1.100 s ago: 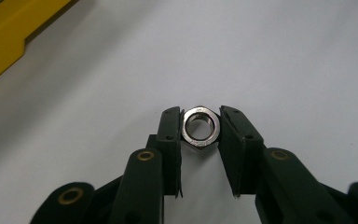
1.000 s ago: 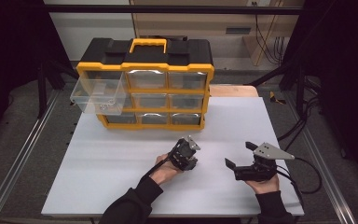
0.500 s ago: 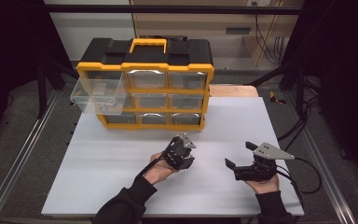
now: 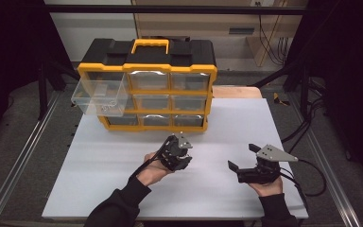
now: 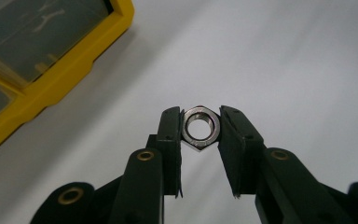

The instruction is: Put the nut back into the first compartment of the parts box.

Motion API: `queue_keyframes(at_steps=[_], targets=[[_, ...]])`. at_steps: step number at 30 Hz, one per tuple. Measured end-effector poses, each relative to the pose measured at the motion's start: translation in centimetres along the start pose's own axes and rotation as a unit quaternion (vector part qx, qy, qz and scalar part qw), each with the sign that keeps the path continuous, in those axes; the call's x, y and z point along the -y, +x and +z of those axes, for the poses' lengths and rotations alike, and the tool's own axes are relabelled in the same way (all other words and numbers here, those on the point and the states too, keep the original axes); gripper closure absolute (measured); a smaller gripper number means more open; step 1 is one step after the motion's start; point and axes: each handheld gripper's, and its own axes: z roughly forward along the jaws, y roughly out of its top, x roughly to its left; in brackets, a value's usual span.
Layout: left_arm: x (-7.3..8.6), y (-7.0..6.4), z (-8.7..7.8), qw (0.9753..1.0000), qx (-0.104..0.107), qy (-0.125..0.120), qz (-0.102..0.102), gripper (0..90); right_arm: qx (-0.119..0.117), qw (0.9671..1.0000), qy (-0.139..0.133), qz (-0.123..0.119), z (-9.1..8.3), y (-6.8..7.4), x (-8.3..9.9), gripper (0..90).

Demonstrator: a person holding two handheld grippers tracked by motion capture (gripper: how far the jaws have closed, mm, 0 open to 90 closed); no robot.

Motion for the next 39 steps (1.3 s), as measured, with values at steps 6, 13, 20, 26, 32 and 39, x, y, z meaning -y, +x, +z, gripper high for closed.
queue_keyframes(at_steps=[6,13,20,26,32,39], targets=[[-0.1,0.3,-1.6,1.0,-0.003,-0.009,0.001,69.3,0.0,1.0,0.0,-0.001,0.0,0.0,0.0,0.5],[-0.3,0.6,-2.8,0.9999,-0.006,-0.009,0.008,69.3,-0.003,1.0,0.001,0.006,0.0,0.1,0.0,0.5],[-0.7,0.5,-3.8,0.9998,-0.004,-0.012,0.014,69.3,0.0,1.0,0.003,0.001,0.1,0.0,0.0,0.5],[-1.0,0.7,-5.0,0.9997,-0.011,-0.012,0.016,69.2,-0.001,1.0,0.003,0.002,0.1,0.1,0.0,0.5],[-1.5,1.0,-6.5,0.9996,-0.012,-0.02,0.017,69.3,0.0,1.0,0.004,0.001,0.1,0.0,0.0,0.5],[-2.3,1.1,-8.5,0.9993,-0.012,-0.027,0.025,69.2,0.0,1.0,0.002,0.002,0.0,0.0,0.0,0.6]])
